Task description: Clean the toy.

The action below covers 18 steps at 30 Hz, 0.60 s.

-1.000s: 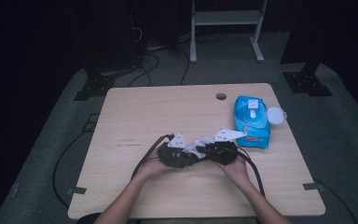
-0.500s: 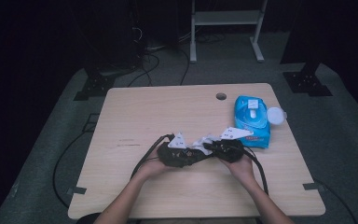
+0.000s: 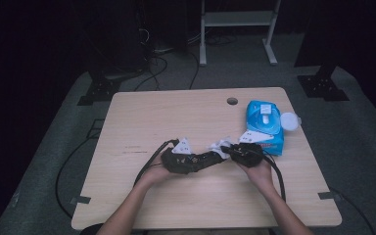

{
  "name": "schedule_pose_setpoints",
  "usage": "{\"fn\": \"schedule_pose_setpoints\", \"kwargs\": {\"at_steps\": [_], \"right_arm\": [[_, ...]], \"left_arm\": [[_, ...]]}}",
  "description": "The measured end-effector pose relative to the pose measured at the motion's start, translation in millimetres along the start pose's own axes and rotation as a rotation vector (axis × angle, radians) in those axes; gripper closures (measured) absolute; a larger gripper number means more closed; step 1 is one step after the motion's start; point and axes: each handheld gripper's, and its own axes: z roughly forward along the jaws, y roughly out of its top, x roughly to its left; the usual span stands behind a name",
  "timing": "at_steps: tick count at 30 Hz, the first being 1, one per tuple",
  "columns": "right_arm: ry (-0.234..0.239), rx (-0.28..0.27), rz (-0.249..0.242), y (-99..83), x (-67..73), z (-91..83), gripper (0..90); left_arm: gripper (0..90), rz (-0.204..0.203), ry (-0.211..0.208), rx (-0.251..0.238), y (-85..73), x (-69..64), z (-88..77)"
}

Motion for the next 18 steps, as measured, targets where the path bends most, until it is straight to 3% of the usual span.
{"fn": "schedule_pose_setpoints", "kwargs": {"at_steps": [4,9,14,15,18], "right_arm": [[-0.013,0.003,-0.007,-0.2,1.5,-0.1,81.0],[0.013,0.003,-0.027,2.5,11.6,4.0,81.0],[0.064,0.0,-0.037,4.1,24.4,10.8,80.9],[0.096,-0.002,-0.048,4.8,30.1,14.1,80.9],[0.092,0.001,-0.068,5.8,31.5,14.7,80.9]], "left_arm": [[57.0,-0.005,0.003,0.001,0.6,-0.5,0.6],[49.3,-0.008,0.014,0.0,6.1,-2.4,2.9],[54.5,0.005,0.031,0.015,6.8,-4.4,4.9],[56.6,0.025,0.031,0.025,5.8,-4.7,4.0],[57.1,0.016,0.024,0.024,4.6,-3.8,2.4]]}}
